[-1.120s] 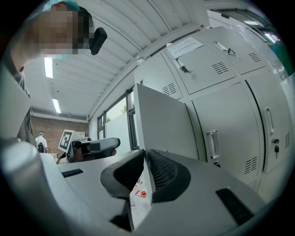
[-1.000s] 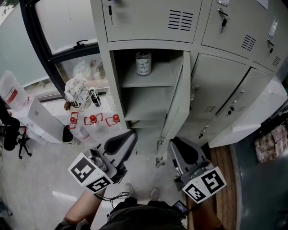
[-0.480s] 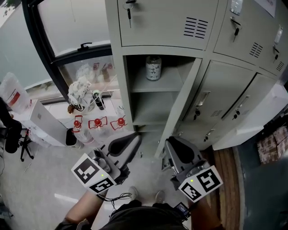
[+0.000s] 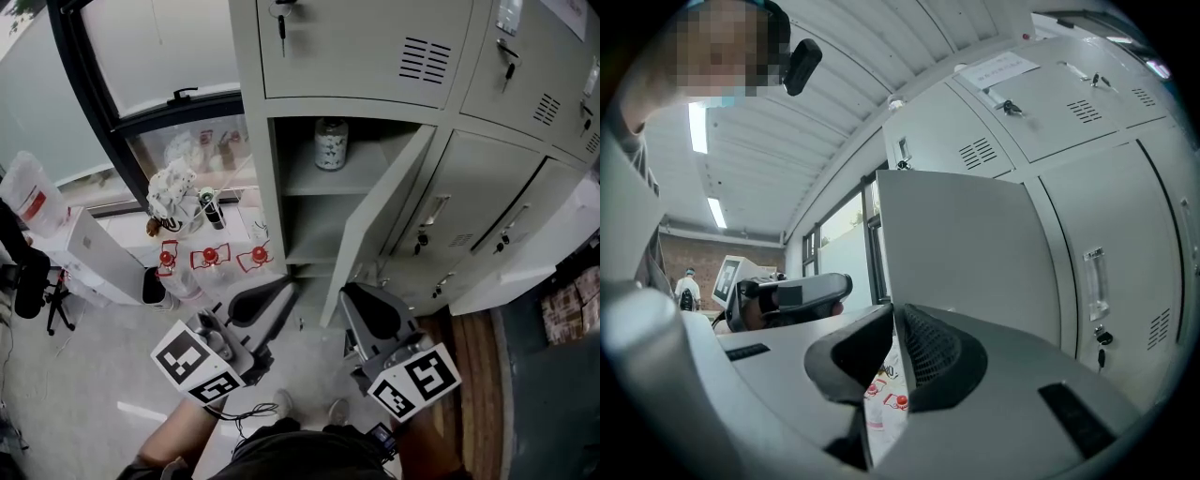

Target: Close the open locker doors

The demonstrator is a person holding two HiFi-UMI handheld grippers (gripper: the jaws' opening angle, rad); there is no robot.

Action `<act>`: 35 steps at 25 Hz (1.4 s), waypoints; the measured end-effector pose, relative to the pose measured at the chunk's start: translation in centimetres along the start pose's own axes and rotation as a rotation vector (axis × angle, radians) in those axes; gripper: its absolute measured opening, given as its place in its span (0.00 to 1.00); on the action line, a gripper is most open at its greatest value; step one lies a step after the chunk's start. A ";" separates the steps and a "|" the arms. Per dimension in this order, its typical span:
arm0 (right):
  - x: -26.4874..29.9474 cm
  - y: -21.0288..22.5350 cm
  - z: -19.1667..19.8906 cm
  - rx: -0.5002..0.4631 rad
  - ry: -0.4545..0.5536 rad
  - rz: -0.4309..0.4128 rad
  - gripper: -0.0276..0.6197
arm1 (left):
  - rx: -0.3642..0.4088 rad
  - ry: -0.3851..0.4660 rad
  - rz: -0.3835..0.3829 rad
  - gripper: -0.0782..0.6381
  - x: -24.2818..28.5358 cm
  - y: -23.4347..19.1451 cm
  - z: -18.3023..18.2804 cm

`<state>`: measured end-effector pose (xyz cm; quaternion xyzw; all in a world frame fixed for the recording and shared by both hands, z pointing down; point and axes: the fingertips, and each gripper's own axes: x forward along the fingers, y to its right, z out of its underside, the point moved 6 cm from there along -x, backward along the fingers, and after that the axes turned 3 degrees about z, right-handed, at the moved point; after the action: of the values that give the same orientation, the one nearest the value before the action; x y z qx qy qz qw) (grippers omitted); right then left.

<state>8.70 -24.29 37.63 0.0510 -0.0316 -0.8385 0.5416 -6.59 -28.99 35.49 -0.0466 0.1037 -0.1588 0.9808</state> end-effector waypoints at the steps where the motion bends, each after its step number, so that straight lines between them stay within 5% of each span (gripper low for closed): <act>1: 0.2 0.0 0.0 0.000 -0.001 -0.003 0.07 | 0.000 0.001 -0.003 0.12 -0.1 -0.2 0.0; 35: 9.3 -0.5 0.5 -0.029 -0.032 -0.035 0.07 | -0.004 0.035 -0.062 0.12 -2.1 -7.3 -0.9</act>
<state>4.41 -32.55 37.57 0.0300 -0.0271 -0.8489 0.5271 -10.94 -35.28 35.92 -0.0488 0.1194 -0.1897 0.9733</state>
